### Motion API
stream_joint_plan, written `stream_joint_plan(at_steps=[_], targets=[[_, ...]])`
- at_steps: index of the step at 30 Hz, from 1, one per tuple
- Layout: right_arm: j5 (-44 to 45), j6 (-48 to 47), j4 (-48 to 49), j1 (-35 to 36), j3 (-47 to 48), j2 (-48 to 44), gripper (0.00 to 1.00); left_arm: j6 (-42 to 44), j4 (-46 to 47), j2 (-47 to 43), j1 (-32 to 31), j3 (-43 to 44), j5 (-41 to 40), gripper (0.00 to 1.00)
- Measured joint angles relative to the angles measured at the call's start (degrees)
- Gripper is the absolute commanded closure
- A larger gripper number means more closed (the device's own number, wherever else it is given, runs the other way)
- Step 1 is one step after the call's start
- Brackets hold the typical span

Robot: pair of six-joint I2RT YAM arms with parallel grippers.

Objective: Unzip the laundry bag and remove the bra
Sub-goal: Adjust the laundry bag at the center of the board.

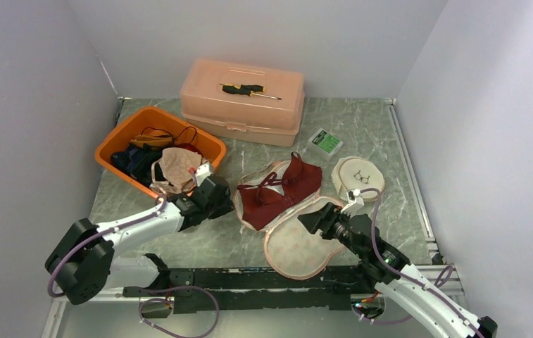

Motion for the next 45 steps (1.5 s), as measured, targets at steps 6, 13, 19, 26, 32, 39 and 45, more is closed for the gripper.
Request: stream_joint_plan(at_steps=[6,13,19,26,32,39,45], targets=[[-0.6,0.2,-3.2,0.0,-1.2,-2.0,0.25,0.1,4.9,2.8,1.4,0.0,4.1,0.46],[-1.1,0.3,-4.0,0.0,-1.2,-2.1,0.26,0.9,8.1,5.3,1.4,0.3,5.3,0.61],[-1.2,0.4,-5.6,0.0,-1.0,-2.1,0.26,0.6,10.1,9.5,1.4,-0.4,6.3,0.82],[2.5,4.4,-10.7,0.0,0.1,-2.3,0.2,-0.7,11.9,6.4,-1.7,-2.7,4.4,0.97],[8.0,10.9,-11.4,0.0,0.3,-2.0,0.2,-6.2,9.4,5.3,-12.8,-2.5,-3.3,0.97],[12.1,13.1,-6.1,-0.1,-0.7,5.8,0.24,-20.2,4.8,2.7,-18.7,-5.4,-10.8,0.97],[11.1,12.0,4.0,-2.0,-0.8,21.8,0.27,-30.0,1.7,-2.6,-20.5,-9.8,-15.0,0.97]])
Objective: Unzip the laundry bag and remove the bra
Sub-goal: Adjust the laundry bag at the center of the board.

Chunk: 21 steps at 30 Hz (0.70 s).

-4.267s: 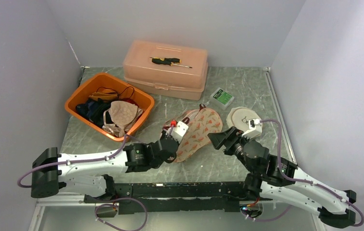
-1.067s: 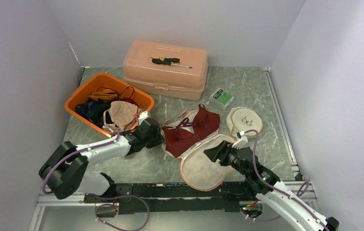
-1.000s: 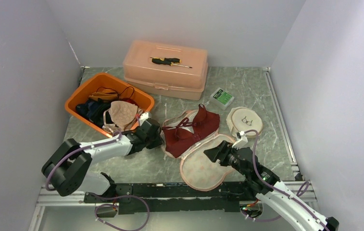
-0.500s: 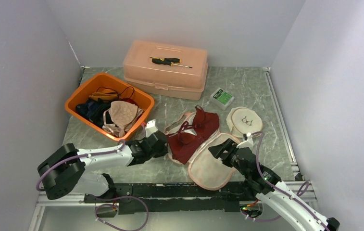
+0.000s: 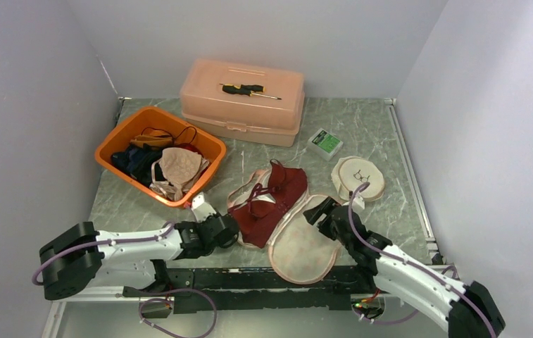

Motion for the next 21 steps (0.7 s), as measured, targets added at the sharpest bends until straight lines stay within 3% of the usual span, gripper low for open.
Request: stream_joint_plan(at_steps=[8,21], targets=[[-7.2,-2.4,18.6,-5.4,1.2,17.1,0.31,-6.5,-2.8,-3.0,-1.3,-1.8,-2.1,0.97],[-20.3,-9.8,27.8,-10.9,8.7,34.4,0.29,-6.4,2.4,0.5,-2.5,-2.7,-2.4,0.97]])
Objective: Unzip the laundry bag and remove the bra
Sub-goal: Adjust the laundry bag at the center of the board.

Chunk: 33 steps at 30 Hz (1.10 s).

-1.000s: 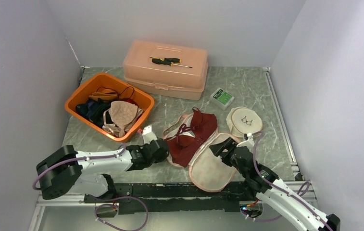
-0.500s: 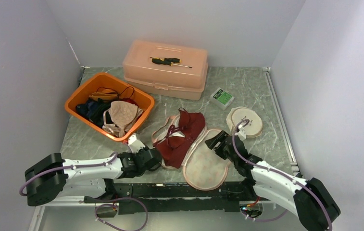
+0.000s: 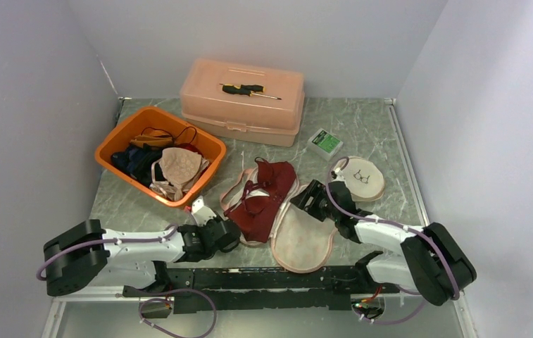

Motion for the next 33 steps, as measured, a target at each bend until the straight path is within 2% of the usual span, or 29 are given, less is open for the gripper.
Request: stream_joint_plan(at_steps=[4,6,8,10,12,17,21,24,30,33], targets=[[-2.1,-1.9,-0.7,-0.3,1.3,0.9,0.24,1.1,1.7,1.7,-0.1,0.5,0.0,0.97],[-2.1,-2.8,-2.4,-0.3,1.7,-0.4,0.22,1.5,1.7,2.4,-0.1,1.2,0.1,0.93],[-1.6,-3.9,-6.1,-0.3,1.9,-4.6,0.2,1.9,1.0,2.7,-0.1,2.3,0.2,0.84],[-0.7,-5.4,-10.8,-0.5,2.5,-10.3,0.19,2.8,0.0,2.5,-0.1,3.1,0.2,0.68],[0.5,-6.8,-15.2,-0.5,3.8,-15.7,0.19,3.6,-1.9,1.6,-0.2,3.6,0.6,0.56],[1.8,-9.6,-24.5,-0.6,6.1,-27.1,0.2,7.4,-8.3,-4.7,-0.2,3.7,1.7,0.39],[1.3,-10.5,-28.8,-0.6,4.8,-34.3,0.23,15.0,-12.8,-9.8,0.0,4.2,2.3,0.37],[-0.4,-10.6,-29.3,-0.6,1.4,-39.6,0.24,22.5,-13.7,-11.1,2.3,5.3,4.1,0.4],[-5.0,-10.3,-29.9,-0.6,-5.0,-46.0,0.25,34.7,-8.9,-10.3,16.9,5.7,14.3,0.48],[-6.9,-10.1,-30.5,-0.6,-5.9,-47.5,0.26,38.8,-5.3,-7.5,21.1,5.7,18.9,0.52]])
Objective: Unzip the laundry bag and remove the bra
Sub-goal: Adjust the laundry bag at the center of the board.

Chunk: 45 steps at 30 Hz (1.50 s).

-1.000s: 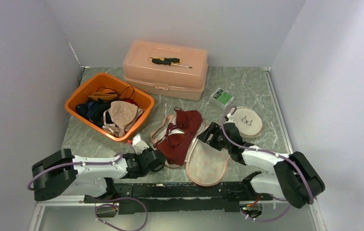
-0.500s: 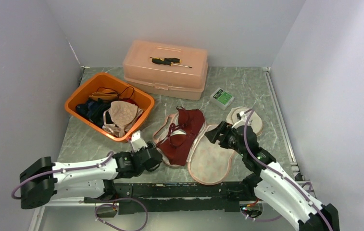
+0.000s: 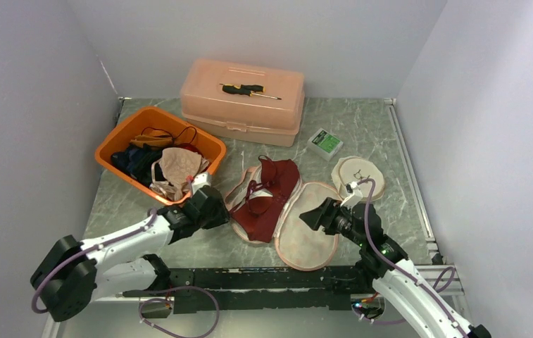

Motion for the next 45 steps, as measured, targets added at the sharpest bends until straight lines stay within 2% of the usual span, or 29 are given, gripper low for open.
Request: stream_joint_plan(at_steps=[4,10,15,19,25,30,34,39,43,44,45], targets=[[-1.8,0.4,0.0,0.0,-0.1,-1.5,0.26,3.6,3.8,6.0,1.8,0.6,4.8,0.58],[-2.1,3.1,-1.9,0.0,-2.2,-5.3,0.25,5.9,9.6,11.5,2.9,0.7,9.8,0.61],[-1.7,4.7,-4.6,0.0,-2.7,-8.0,0.25,5.8,14.2,10.6,3.0,-1.6,11.3,0.6],[-1.2,5.3,-5.4,0.0,-2.7,-8.9,0.24,5.7,14.2,6.3,3.1,-3.3,11.6,0.6],[0.3,8.1,-6.0,0.0,-2.8,-9.0,0.21,5.6,16.1,4.0,3.1,-3.9,12.9,0.64],[3.5,11.2,-4.1,0.0,-3.6,-5.5,0.21,4.2,21.9,6.8,3.2,-6.9,15.0,0.65],[5.9,12.8,2.8,-0.2,-3.6,5.5,0.22,2.9,24.6,6.7,3.2,-9.2,16.3,0.64],[5.9,13.2,11.2,-0.5,-1.4,21.5,0.22,2.5,21.4,1.3,3.1,-9.5,16.6,0.49],[5.9,13.0,15.5,-0.5,0.3,24.2,0.21,3.3,11.7,-9.2,3.1,-7.7,15.2,0.37],[6.0,12.5,16.0,-0.5,0.7,23.8,0.21,3.8,9.2,-11.1,3.1,-6.4,14.8,0.17],[6.0,12.2,16.2,-0.5,0.9,23.4,0.21,4.4,7.8,-12.1,3.1,-5.2,14.5,0.07]])
